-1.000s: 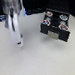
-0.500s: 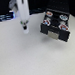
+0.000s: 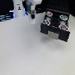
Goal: Open the kcup holder, insert the kcup into the holder, and close the kcup holder
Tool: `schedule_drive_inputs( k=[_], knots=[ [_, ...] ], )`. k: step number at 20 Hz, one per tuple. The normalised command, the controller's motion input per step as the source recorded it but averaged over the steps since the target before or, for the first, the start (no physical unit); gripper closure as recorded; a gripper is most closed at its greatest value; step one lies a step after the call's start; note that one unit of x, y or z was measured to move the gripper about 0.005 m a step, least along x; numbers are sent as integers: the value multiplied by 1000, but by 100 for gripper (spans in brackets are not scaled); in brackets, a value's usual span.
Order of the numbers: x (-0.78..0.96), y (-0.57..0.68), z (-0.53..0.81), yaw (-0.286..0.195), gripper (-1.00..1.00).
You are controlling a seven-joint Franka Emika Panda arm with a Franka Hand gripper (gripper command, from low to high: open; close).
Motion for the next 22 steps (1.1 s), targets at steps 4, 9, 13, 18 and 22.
schedule_drive_inputs(
  k=[4, 9, 13, 18, 22],
  knots=[
    [47, 618, 359, 21, 100],
    [76, 639, 280, 22, 100],
    [100, 667, 258, 21, 100],
    [152, 626, 233, 19, 100],
    [92, 141, 46, 13, 100]
  ],
)
